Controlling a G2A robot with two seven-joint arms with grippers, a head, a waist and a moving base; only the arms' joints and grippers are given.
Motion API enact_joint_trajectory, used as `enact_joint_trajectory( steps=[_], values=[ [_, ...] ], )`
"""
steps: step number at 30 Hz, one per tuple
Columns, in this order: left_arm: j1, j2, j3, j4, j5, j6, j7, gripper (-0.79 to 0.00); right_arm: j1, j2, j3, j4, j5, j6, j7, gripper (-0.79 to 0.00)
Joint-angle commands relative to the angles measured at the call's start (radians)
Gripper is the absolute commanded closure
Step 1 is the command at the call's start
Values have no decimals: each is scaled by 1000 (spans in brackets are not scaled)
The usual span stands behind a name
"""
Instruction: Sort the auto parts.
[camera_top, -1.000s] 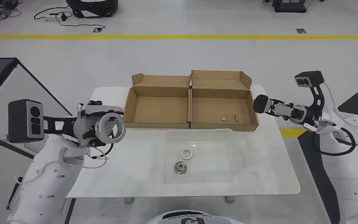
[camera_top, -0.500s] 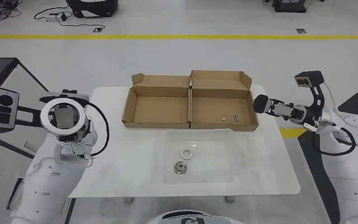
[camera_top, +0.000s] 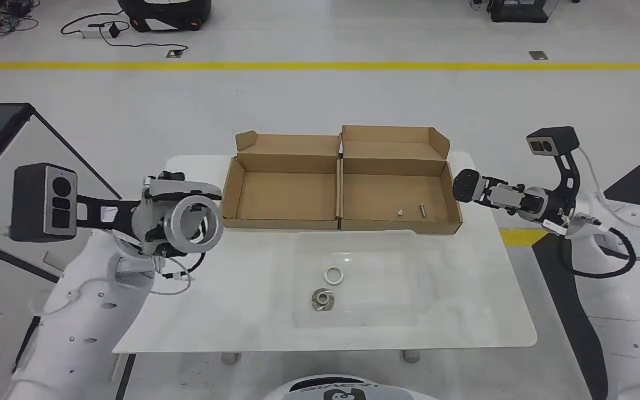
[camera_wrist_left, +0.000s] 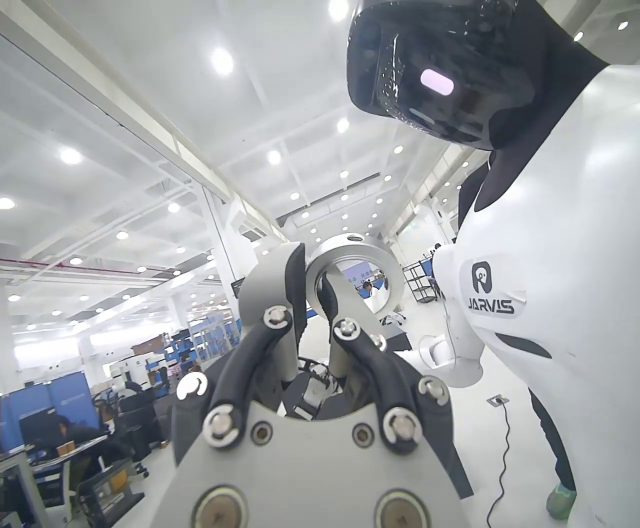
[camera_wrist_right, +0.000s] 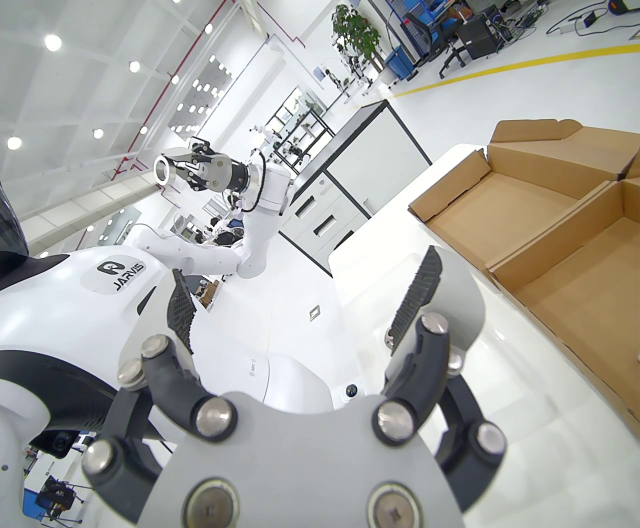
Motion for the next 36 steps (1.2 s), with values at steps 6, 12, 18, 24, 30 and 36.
enact_joint_trajectory(
  steps=[6, 12, 18, 24, 30, 36],
  values=[
    [-6, 9, 9, -16, -117, 0, 0, 0, 0, 0, 0, 0, 0, 0, 0, -785],
    [-3, 8, 15, -30, -188, 0, 0, 0, 0, 0, 0, 0, 0, 0, 0, -785],
    [1, 6, 12, -28, -211, 0, 0, 0, 0, 0, 0, 0, 0, 0, 0, -785],
    [1, 6, 12, -28, -211, 0, 0, 0, 0, 0, 0, 0, 0, 0, 0, -785],
    [1, 6, 12, -28, -211, 0, 0, 0, 0, 0, 0, 0, 0, 0, 0, -785],
    [1, 6, 12, -28, -211, 0, 0, 0, 0, 0, 0, 0, 0, 0, 0, -785]
  ],
)
